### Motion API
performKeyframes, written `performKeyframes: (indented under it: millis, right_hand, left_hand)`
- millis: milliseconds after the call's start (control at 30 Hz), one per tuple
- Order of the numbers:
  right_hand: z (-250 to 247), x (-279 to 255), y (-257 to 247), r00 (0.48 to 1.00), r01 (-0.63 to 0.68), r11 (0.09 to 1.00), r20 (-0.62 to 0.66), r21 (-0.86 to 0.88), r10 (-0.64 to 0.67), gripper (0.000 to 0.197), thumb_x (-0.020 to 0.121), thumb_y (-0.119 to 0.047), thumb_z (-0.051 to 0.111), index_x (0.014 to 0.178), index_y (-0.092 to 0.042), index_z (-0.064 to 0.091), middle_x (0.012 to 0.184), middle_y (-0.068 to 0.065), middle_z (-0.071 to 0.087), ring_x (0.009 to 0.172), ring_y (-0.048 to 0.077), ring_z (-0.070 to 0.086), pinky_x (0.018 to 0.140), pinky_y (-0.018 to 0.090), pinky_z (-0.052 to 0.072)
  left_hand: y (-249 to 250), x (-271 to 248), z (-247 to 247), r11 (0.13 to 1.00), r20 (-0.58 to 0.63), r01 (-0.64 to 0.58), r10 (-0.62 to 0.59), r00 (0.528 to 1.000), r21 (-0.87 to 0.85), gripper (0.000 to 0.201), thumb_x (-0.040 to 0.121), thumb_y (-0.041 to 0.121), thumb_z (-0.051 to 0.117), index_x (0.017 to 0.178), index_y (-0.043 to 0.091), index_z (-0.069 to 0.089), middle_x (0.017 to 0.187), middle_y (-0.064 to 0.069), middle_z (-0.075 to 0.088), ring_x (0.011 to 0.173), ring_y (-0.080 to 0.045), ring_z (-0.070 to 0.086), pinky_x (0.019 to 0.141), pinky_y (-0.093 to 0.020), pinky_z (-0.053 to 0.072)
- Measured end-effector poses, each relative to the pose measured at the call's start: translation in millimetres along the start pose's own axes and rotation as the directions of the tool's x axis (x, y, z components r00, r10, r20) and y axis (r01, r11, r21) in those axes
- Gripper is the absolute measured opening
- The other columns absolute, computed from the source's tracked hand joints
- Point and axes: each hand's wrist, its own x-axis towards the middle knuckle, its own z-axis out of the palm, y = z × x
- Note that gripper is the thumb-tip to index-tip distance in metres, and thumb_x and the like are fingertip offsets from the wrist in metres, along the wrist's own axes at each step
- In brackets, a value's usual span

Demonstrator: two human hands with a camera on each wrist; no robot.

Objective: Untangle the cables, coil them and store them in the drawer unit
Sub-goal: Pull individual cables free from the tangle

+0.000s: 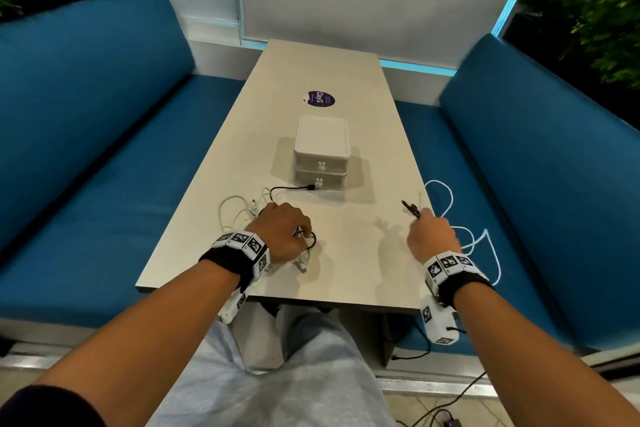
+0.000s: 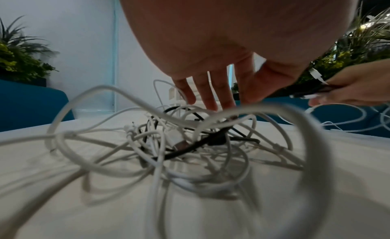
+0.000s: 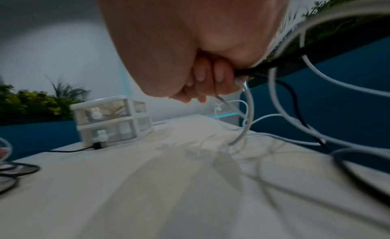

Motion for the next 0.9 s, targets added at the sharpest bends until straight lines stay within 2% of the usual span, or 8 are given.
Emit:
performKeyframes:
  millis: [67,133,267,333,433,500,733,900]
  right_hand:
    - [8.0,-1.2,-15.9,0.995,0.091,0.992,0.026,0.085,-0.094,0.026,0.101,-0.019,0.036,0.116,-0.005,0.052,0.107,0.022,0.063,0.094,0.041,0.062,0.074,0.04,0.048]
    - [19.2,-4.2,-29.7,0.977,0.169,0.972,0.101,0.161,-0.186,0.031,0.102,-0.026,0.035,0.116,-0.009,0.056,0.109,0.022,0.063,0.096,0.04,0.062,0.08,0.041,0.05]
    - [37.9,-12.8,-44.2,0.937,0.247,0.944,0.195,0.219,-0.291,0.029,0.102,-0.031,0.033,0.111,-0.019,0.058,0.108,0.017,0.064,0.095,0.036,0.061,0.079,0.036,0.046]
    - [44.1,-16.5,-45.8,0.931,0.247,0.941,0.214,0.23,-0.296,0.028,0.102,-0.033,0.032,0.109,-0.022,0.057,0.108,0.014,0.064,0.094,0.034,0.061,0.079,0.036,0.046]
    - [48.1,-20.3,-44.8,0.925,0.227,0.946,0.252,0.233,-0.284,0.028,0.103,-0.034,0.031,0.108,-0.023,0.057,0.11,0.013,0.064,0.096,0.033,0.061,0.08,0.036,0.046]
    - [48.4,-21.9,-45.3,0.92,0.223,0.945,0.269,0.238,-0.285,0.028,0.103,-0.033,0.031,0.107,-0.023,0.057,0.11,0.011,0.065,0.096,0.031,0.061,0.08,0.035,0.046]
    - [48.8,-25.8,-49.7,0.902,0.251,0.922,0.275,0.294,-0.333,0.03,0.103,-0.029,0.033,0.107,-0.016,0.061,0.111,0.014,0.065,0.099,0.032,0.06,0.078,0.031,0.042]
    - [45.6,-26.8,-52.1,0.918,0.224,0.919,0.245,0.324,-0.31,0.035,0.103,-0.03,0.037,0.109,-0.009,0.064,0.111,0.015,0.066,0.102,0.033,0.059,0.082,0.034,0.043]
  left_hand:
    - [0.7,-2.8,2.5,0.998,0.039,-0.038,0.037,0.999,0.049,0.033,0.069,0.035,0.056,0.1,0.031,0.068,0.105,0.01,0.062,0.105,-0.013,0.051,0.103,-0.034,0.03]
    - [-2.1,-5.3,6.2,0.993,0.018,-0.077,0.076,0.997,0.088,0.031,0.069,0.03,0.062,0.099,0.03,0.061,0.104,0.01,0.056,0.1,-0.013,0.048,0.101,-0.032,0.03]
    - [-7.2,-11.1,9.5,0.983,-0.089,-0.135,0.147,0.985,0.124,0.014,0.074,0.024,0.061,0.082,0.024,0.048,0.096,0.007,0.047,0.084,-0.016,0.043,0.081,-0.03,0.029]
    - [-9.4,-13.5,10.6,0.972,-0.075,-0.156,0.171,0.982,0.174,0.003,0.081,0.027,0.055,0.08,0.024,0.056,0.097,0.006,0.051,0.089,-0.016,0.047,0.084,-0.033,0.033]
    - [-13.0,-14.6,13.9,0.965,-0.027,-0.156,0.165,0.986,0.213,0.018,0.086,0.033,0.056,0.101,0.034,0.065,0.107,0.008,0.055,0.106,-0.016,0.049,0.096,-0.037,0.034]
    - [-11.2,-14.7,14.4,0.951,0.009,-0.17,0.173,0.985,0.257,0.027,0.086,0.033,0.056,0.11,0.039,0.065,0.111,0.009,0.055,0.109,-0.016,0.048,0.099,-0.04,0.034]
    - [-3.0,-6.1,18.3,0.937,0.06,-0.199,0.189,0.98,0.288,0.019,0.092,0.04,0.054,0.103,0.033,0.069,0.114,0.007,0.055,0.109,-0.017,0.049,0.096,-0.037,0.026]
    - [5.8,-2.1,19.0,0.933,0.072,-0.203,0.19,0.979,0.297,0.015,0.09,0.028,0.052,0.095,0.027,0.066,0.106,0.008,0.061,0.106,-0.018,0.049,0.097,-0.038,0.031]
